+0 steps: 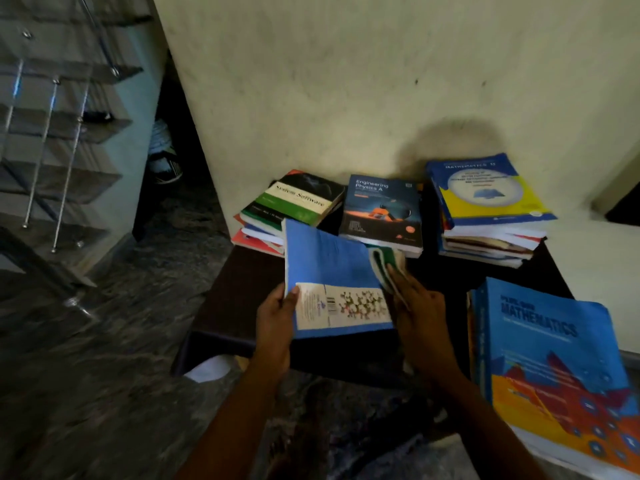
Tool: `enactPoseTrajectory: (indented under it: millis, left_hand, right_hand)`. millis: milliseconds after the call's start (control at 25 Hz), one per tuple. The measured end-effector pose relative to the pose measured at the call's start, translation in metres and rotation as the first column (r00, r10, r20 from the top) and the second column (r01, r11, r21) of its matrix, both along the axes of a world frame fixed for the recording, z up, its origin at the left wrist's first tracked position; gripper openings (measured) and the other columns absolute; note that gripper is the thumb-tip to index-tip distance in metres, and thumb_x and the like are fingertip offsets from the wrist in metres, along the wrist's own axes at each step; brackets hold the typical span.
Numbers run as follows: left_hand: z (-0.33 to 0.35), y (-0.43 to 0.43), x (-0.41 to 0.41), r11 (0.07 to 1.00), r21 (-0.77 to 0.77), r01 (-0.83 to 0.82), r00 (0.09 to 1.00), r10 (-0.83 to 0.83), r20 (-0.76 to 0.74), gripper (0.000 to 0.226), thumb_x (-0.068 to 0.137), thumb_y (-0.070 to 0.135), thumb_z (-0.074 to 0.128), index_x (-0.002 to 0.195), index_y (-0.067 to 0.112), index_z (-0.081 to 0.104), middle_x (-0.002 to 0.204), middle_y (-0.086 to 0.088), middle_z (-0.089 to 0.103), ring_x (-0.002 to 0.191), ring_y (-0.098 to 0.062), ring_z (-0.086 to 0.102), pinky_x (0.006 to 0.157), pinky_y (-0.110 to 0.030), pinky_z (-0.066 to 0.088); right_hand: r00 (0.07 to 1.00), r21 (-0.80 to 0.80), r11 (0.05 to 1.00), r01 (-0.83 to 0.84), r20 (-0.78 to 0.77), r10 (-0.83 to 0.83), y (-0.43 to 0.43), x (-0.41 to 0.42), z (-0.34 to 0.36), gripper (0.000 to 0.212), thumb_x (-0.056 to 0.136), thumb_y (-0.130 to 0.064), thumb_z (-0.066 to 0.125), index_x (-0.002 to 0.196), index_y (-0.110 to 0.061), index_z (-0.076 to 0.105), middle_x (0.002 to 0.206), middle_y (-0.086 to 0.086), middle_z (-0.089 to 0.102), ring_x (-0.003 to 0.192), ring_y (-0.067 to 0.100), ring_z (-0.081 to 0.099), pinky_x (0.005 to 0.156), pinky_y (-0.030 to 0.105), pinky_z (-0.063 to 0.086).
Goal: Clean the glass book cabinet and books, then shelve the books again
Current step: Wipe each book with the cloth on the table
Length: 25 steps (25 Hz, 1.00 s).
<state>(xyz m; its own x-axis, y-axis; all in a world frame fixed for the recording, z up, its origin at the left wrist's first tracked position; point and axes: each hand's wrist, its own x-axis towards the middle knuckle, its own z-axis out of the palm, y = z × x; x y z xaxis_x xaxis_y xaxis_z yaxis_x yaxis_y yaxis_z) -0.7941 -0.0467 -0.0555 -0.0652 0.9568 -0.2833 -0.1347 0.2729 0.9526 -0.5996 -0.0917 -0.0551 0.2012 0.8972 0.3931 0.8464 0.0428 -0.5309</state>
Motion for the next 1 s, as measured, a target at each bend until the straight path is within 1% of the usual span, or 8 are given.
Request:
enactPoseTrajectory:
  millis: [160,360,480,560,680,760,920,1000]
  left_hand:
    - [0.06,0.041,-0.024,0.933,0.359,0.013,0.983,0.054,-0.176,0.018,0.095,0.02,0.051,0.112,0.019,0.059,0.109,-0.009,0.066,0.098,-0.023,0.065,0.083,-0.043,0.054]
    - [0.093,0.133,-0.036,0.664,0.703,0.254,0.826,0.229,-0.514,0.029,0.098,0.016,0.046,0.122,0.006,0.059,0.107,-0.005,0.063,0.097,-0.016,0.06,0.081,-0.029,0.051]
    - [0.063,0.2,-0.043,0.578,0.592,0.562,0.642,0.146,-0.753,0.04,0.091,0.03,0.038,0.121,0.017,0.061,0.115,-0.012,0.065,0.105,-0.019,0.06,0.095,-0.018,0.038]
    - [0.032,0.235,-0.041,0.484,0.487,0.727,0.506,0.103,-0.857,0.041,0.087,0.028,0.037,0.118,0.018,0.064,0.117,-0.013,0.064,0.112,-0.03,0.059,0.103,-0.016,0.027]
    - [-0.02,0.263,-0.04,0.213,0.327,0.921,0.298,0.158,-0.941,0.037,0.087,0.017,0.046,0.12,0.017,0.061,0.117,-0.005,0.067,0.115,-0.025,0.059,0.109,-0.053,0.031]
    - [-0.044,0.279,-0.05,0.092,0.273,0.958,0.237,0.287,-0.928,0.038,0.091,0.022,0.042,0.128,0.026,0.047,0.119,0.004,0.065,0.12,-0.02,0.052,0.104,-0.063,0.03]
    - [-0.069,0.306,-0.073,0.221,0.249,0.943,0.187,0.267,-0.945,0.055,0.077,0.024,0.041,0.132,0.03,0.04,0.125,-0.001,0.062,0.145,-0.01,0.004,0.109,-0.059,0.016]
    - [-0.068,0.298,-0.064,0.26,0.381,0.887,0.355,0.14,-0.924,0.058,0.07,0.022,0.041,0.128,0.028,0.045,0.125,-0.007,0.061,0.143,-0.013,0.015,0.109,-0.056,0.02]
  right_hand:
    - [0.997,0.103,0.995,0.001,-0.075,0.007,0.016,0.002,0.03,0.058,0.087,0.0,0.045,0.133,-0.032,0.031,0.138,-0.004,0.039,0.1,0.02,0.035,0.084,0.013,0.019]
    - [0.998,0.104,0.995,0.008,-0.067,-0.001,0.056,-0.007,0.043,0.061,0.083,-0.002,0.039,0.135,-0.032,0.029,0.139,-0.006,0.038,0.115,0.017,0.035,0.099,0.017,0.019]
    - [0.999,0.098,0.994,0.042,-0.038,-0.039,0.08,-0.01,0.044,0.06,0.078,-0.022,0.025,0.137,-0.032,0.034,0.139,0.0,0.042,0.12,0.021,0.037,0.1,0.027,0.022]
    - [0.997,0.07,0.994,0.08,0.0,-0.08,0.096,-0.013,0.038,0.063,0.077,-0.023,0.023,0.138,-0.034,0.036,0.137,0.007,0.047,0.121,0.026,0.04,0.1,0.032,0.024]
    - [0.991,0.01,0.991,0.136,-0.011,-0.136,0.114,-0.018,0.033,0.057,0.082,-0.024,0.025,0.137,-0.035,0.036,0.137,0.009,0.048,0.121,0.029,0.037,0.105,0.029,0.021]
    - [0.986,-0.031,0.985,0.17,0.006,-0.17,0.121,-0.021,0.031,0.05,0.088,-0.016,0.031,0.135,-0.031,0.03,0.142,0.008,0.043,0.125,0.033,0.036,0.103,0.024,0.017]
    - [0.979,-0.114,0.973,0.2,-0.003,-0.202,0.135,-0.023,0.032,0.059,0.094,-0.002,0.044,0.141,-0.03,0.023,0.15,0.002,0.03,0.128,0.026,0.026,0.096,0.018,0.013]
    - [0.978,-0.134,0.97,0.203,-0.022,-0.208,0.139,-0.023,0.034,0.06,0.095,-0.004,0.044,0.141,-0.033,0.02,0.151,-0.001,0.028,0.129,0.023,0.023,0.096,0.017,0.013]
